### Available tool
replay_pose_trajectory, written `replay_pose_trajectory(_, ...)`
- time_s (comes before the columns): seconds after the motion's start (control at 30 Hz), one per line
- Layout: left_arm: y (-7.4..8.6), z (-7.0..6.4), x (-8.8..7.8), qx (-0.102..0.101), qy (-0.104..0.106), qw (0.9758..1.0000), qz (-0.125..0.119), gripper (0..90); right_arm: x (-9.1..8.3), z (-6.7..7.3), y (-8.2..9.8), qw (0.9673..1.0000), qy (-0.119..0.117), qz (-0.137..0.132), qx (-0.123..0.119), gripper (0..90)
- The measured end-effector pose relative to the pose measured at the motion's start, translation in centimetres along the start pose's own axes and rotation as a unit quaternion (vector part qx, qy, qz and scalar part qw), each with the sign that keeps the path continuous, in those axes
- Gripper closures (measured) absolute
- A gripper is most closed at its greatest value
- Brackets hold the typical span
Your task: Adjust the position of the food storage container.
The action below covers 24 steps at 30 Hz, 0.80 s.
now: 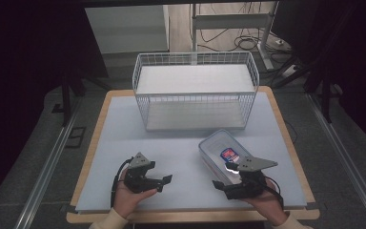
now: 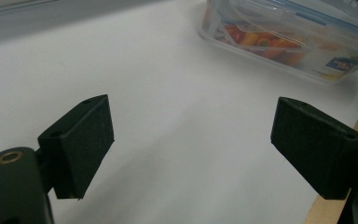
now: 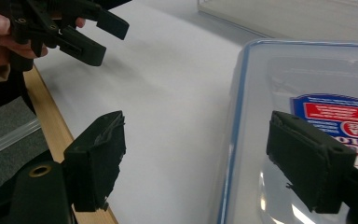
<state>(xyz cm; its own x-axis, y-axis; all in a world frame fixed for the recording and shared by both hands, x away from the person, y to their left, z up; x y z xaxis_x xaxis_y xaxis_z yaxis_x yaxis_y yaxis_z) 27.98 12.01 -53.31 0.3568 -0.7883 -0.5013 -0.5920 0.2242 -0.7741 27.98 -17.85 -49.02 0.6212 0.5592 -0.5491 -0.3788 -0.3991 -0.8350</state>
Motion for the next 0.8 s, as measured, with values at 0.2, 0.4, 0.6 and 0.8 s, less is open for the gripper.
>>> replay_pose_trajectory(0.2,-0.01,0.03,0.03,0.0,-0.001,1.0,0.0,12.9,-0.23,-0.66,0.1,0.9999,0.006,0.0,0.011,19.4)
replay_pose_trajectory(0.4,0.13,0.05,0.16,0.0,-0.003,1.0,0.004,13.0,-0.5,-0.69,-0.03,0.9999,0.009,-0.003,0.012,20.9)
replay_pose_trajectory(0.6,0.27,0.14,0.1,-0.001,-0.005,1.0,0.005,13.1,-0.54,-0.35,-0.24,0.9999,0.007,0.0,0.012,30.9)
replay_pose_trajectory(0.8,0.21,0.15,-0.01,-0.004,-0.006,1.0,0.002,13.3,-0.83,-0.39,-0.06,1.0,0.002,0.008,0.004,55.9)
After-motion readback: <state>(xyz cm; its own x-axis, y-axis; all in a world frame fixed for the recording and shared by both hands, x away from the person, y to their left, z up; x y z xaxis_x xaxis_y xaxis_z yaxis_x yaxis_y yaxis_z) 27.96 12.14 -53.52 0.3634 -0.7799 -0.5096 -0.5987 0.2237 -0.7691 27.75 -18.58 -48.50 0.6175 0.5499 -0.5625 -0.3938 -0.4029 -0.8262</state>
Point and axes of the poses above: each handheld gripper's, and its own axes: x roughly forward along the jaws, y roughly out of its underside, z roughly to its left, the point moved 4 cm from there along x, roughly forward along the jaws, and after that the axes turned 14 degrees about y, right-handed, at the moved point
